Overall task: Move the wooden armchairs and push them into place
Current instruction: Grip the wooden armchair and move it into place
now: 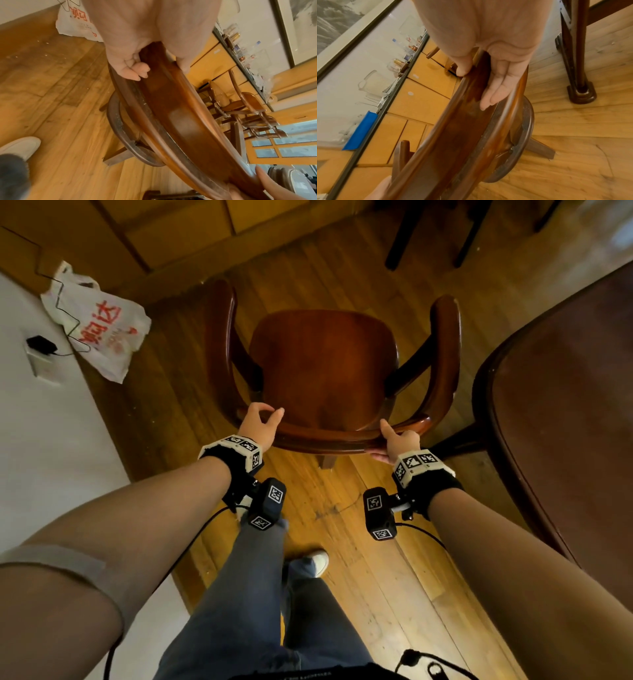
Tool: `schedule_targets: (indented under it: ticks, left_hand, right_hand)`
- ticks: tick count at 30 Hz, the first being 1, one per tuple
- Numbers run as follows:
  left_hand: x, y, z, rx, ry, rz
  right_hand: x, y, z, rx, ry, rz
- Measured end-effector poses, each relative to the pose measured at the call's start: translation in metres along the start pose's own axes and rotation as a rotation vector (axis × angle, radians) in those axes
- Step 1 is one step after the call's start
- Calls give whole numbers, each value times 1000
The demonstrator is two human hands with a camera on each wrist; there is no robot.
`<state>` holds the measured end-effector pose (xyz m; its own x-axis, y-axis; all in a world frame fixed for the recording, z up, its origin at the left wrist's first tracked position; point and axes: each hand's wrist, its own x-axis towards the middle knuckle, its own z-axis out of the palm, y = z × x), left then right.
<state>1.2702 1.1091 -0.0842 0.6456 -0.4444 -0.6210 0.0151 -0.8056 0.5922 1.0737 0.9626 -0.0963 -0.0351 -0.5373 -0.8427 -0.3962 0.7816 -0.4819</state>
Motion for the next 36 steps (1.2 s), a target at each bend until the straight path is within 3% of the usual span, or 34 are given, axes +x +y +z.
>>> schedule_targets:
  ticks: [12, 23, 31, 36]
  left_hand:
    - [106, 96, -9, -69, 4, 8]
    - [261, 243, -31, -120, 49, -16]
    - [369, 340, -39, -201, -8, -103]
    - [415, 389, -29, -211, 27, -118]
  right_hand:
    - [76, -131, 32, 12, -55, -55]
    - [164, -335, 95, -95, -58, -79]
    - [235, -469, 138, -125, 52, -140]
    - [279, -540, 144, -130, -15, -98]
